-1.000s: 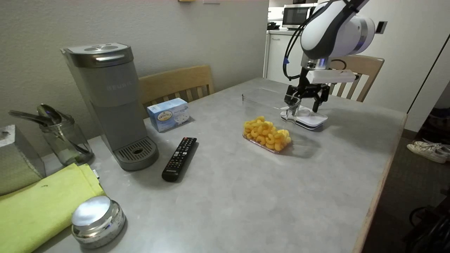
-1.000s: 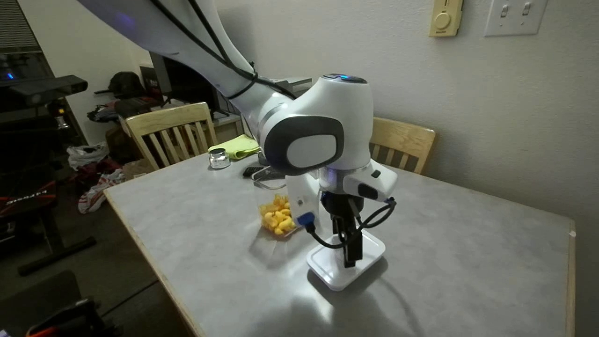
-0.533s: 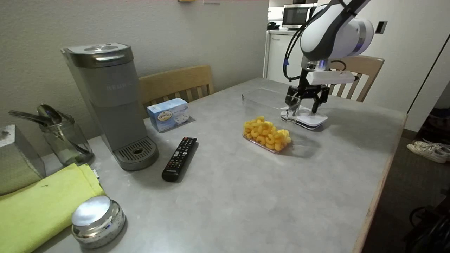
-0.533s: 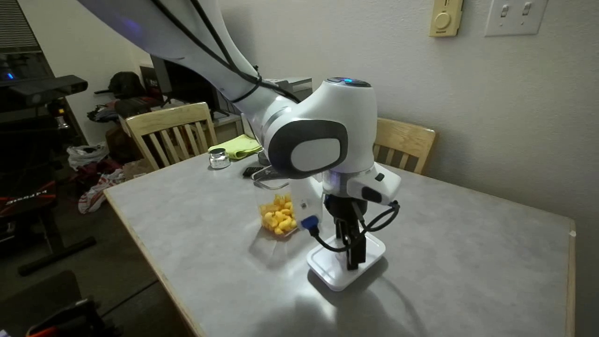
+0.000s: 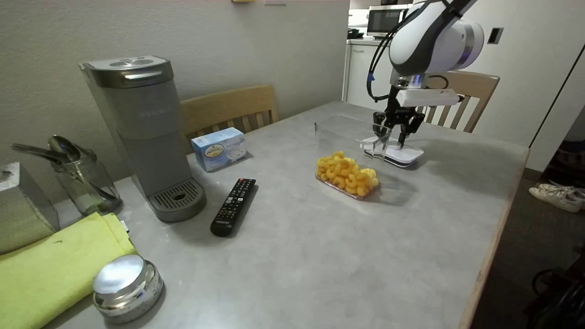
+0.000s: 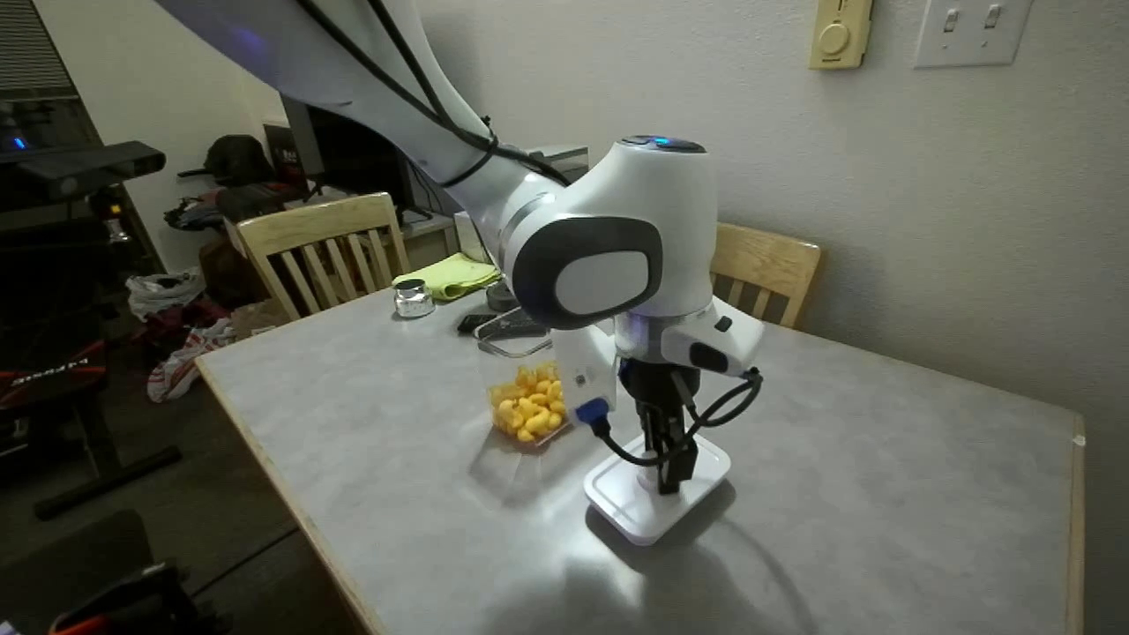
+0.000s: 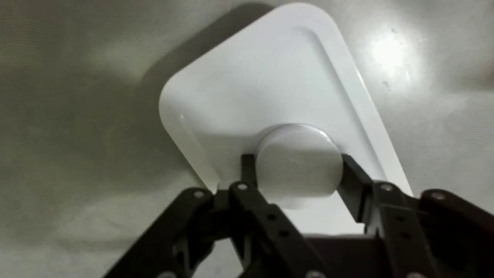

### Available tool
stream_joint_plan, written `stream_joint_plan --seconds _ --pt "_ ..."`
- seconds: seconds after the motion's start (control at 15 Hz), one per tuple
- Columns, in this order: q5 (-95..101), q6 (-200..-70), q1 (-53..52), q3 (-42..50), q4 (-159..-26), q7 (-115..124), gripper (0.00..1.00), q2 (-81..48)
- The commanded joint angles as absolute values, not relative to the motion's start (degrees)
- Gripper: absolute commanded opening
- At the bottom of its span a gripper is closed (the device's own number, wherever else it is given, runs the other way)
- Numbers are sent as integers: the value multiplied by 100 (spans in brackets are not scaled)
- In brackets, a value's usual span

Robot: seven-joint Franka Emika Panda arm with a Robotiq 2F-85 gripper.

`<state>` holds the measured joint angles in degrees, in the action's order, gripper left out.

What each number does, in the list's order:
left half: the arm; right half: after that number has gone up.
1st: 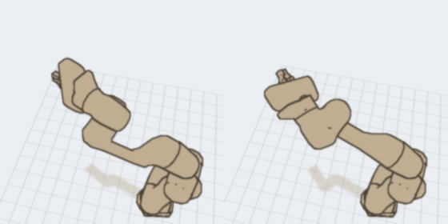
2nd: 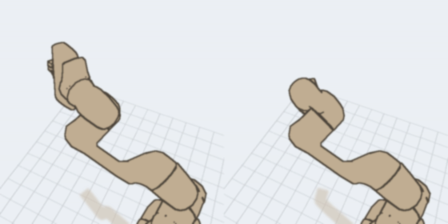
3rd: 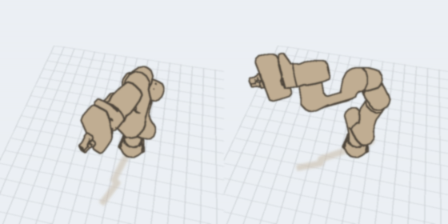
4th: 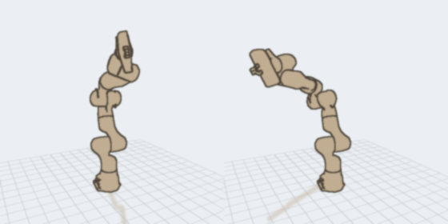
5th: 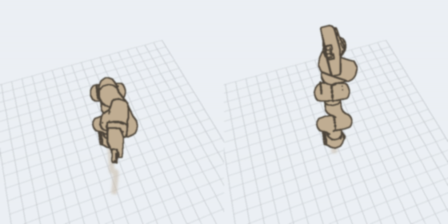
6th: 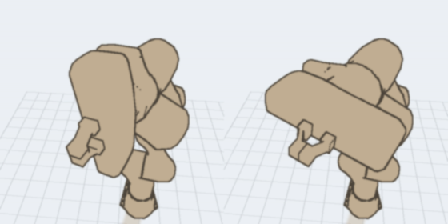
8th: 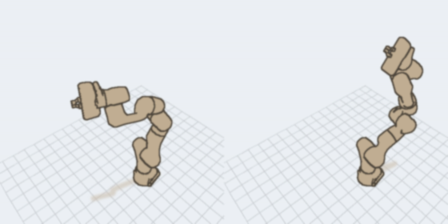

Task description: Place the white lid on top of the clear food container

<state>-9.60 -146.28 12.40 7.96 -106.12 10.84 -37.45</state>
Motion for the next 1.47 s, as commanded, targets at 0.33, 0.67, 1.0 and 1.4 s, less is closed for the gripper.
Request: stream_joint_plan --seconds 0.33,0.67,1.0,1.4 --pt "-983 -14616 1249 821 -10646 1008 29 -3626" --pt "-911 -14562 1174 874 -10691 1060 29 -3343" --pt "-855 -14593 1090 884 -10752 1077 29 -2927" --pt "-506 -14509 909 1004 -10734 1212 29 -2514"
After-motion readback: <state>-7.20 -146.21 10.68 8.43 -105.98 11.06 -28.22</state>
